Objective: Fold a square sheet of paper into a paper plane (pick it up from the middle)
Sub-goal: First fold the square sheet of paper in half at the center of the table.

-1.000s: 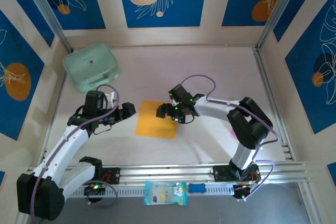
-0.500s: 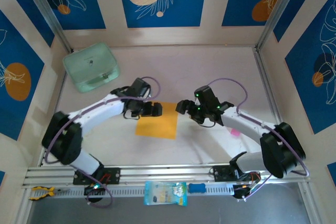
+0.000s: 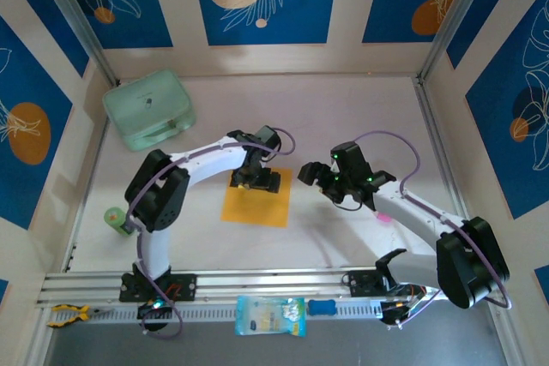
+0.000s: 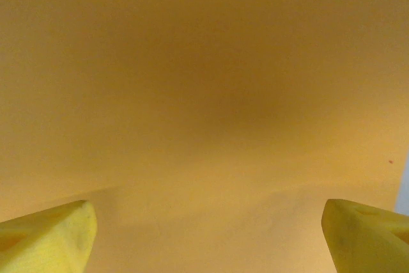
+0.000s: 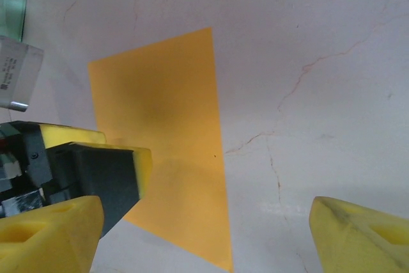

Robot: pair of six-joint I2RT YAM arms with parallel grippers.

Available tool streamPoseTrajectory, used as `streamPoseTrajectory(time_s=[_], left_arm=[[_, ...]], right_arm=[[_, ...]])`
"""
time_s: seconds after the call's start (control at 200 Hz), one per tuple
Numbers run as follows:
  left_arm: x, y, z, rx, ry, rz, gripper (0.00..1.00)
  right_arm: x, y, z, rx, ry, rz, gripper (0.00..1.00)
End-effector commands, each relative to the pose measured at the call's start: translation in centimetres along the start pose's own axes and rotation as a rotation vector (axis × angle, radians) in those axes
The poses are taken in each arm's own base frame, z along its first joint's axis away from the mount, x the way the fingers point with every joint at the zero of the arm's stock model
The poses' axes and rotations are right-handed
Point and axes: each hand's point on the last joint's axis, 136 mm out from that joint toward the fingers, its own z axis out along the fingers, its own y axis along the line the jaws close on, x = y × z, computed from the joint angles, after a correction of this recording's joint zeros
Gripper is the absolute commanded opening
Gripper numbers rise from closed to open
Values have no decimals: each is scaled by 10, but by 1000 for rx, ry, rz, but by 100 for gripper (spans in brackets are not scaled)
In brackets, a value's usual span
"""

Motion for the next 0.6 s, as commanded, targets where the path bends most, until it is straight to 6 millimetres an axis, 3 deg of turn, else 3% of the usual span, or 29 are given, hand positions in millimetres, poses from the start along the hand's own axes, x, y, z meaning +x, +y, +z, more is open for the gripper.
streamPoseTrajectory(time_s=[0.0, 0.595], left_arm=[[1, 1, 3, -32, 32, -7, 91], [6, 3, 27, -94, 102, -13, 92]], right_arm=[[7, -6, -3, 2, 25, 5, 85], [7, -11, -2, 12, 36, 33, 85]])
